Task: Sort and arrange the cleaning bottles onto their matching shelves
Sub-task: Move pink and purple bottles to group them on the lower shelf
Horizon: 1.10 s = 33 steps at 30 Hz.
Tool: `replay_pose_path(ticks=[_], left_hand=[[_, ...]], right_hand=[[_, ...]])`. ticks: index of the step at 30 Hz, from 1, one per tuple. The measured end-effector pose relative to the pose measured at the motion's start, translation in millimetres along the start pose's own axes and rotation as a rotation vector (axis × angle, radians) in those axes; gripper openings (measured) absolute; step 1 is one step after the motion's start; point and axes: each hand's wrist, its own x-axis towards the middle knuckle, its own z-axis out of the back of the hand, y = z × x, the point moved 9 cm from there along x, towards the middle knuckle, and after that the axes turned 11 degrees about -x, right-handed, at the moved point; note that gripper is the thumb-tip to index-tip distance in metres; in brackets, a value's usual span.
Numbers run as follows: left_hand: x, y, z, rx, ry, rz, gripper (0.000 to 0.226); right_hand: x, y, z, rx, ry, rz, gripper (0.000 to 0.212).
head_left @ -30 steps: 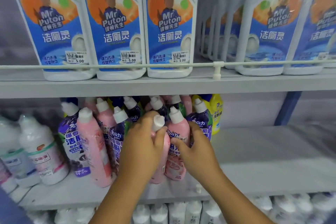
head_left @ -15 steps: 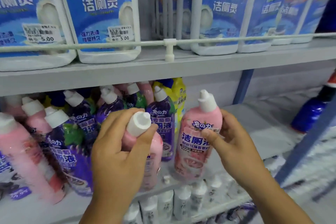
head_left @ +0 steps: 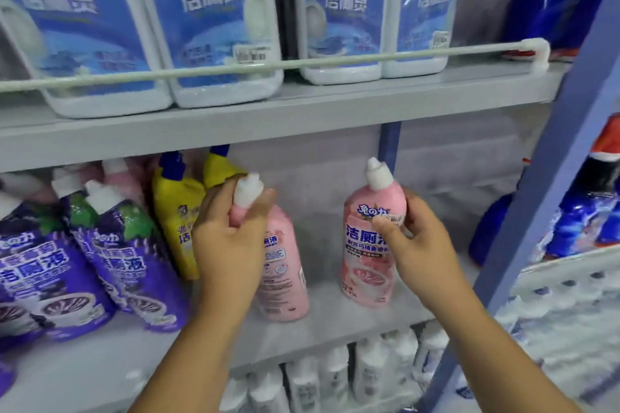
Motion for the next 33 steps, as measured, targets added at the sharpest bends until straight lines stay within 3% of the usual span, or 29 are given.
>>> replay_pose_path(ticks=[8,11,13,16,18,21,27,33], left_hand=[[37,48,-93,0.053,0.016,0.042,0.026],[40,58,-107,0.075,0.074,0.053,0.033],[31,67,-108,0.101,0.067,0.085,0.051],[-10,87,-105,0.223,-0.031,0.228,0.104],[-38,94,-109,0.317,-0.062,0.291,0.122],[-37,117,-110,0.326,-0.062,0.244,0.113],[-13,170,-114,0.065,0.208,0.32,0.064],[5,205,-123,0.032,0.286,0.351,0.059]], right_hand=[[75,-39,6,-0.041,-0.023,0.039,0.03],[85,-56,-1,0.041,-0.023,0.03,0.039],[81,-74,-10,0.04,-0.013,-0.026,0.038],[67,-101,-21,0.048,-0.009,-0.08,0.038],[67,-110,-28,0.046,-0.004,-0.081,0.041],[85,-119,-40,0.01,0.022,-0.085,0.044],[101,-145,-50,-0.035,0.022,-0.093,0.048],[124,-152,-57,-0.02,0.032,-0.116,0.04]])
